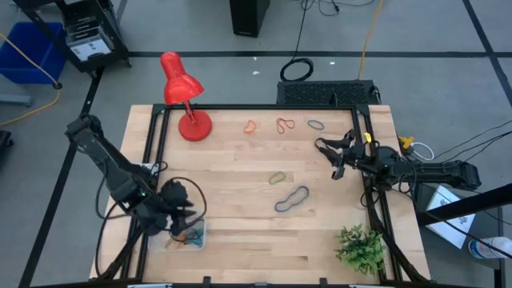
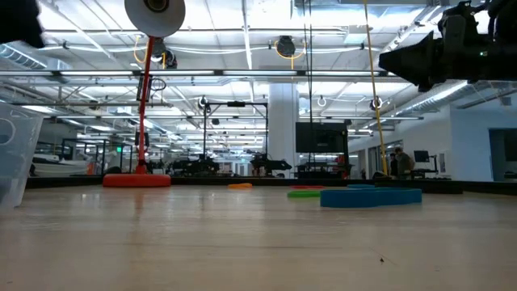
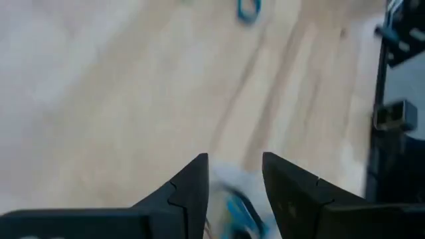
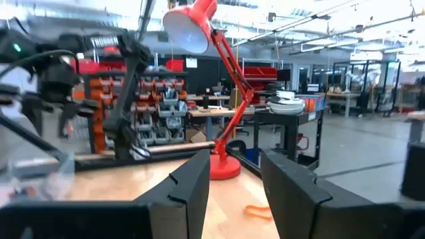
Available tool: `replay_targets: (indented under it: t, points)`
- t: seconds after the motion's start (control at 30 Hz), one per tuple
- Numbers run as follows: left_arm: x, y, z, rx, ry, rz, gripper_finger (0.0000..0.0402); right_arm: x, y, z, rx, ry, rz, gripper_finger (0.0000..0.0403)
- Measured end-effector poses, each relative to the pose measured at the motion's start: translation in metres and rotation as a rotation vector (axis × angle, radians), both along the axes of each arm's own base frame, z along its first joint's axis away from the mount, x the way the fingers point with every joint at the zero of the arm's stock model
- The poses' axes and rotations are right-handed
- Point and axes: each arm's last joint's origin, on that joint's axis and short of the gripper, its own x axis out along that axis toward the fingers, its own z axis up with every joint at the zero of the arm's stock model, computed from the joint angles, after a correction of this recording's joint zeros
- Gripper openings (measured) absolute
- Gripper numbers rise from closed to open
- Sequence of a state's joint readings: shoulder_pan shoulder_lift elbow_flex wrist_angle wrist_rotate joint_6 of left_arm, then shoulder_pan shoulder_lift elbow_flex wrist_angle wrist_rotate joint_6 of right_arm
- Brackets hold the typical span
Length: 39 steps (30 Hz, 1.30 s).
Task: Pick and place rubber bands into bin
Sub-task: Put the bottom blue rubber band into the transparent bin
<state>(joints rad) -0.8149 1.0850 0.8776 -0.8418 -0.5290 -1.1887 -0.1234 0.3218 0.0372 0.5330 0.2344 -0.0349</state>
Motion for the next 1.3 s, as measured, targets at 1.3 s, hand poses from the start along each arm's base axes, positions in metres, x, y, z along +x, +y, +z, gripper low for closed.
replay_targets:
  t: [1.3]
  points:
    - [0.03,0.051,0.009,0.354,-0.085,0.14,0.0147,0.092,0.063,-0.036,0.245,1.077,0.231,0.013]
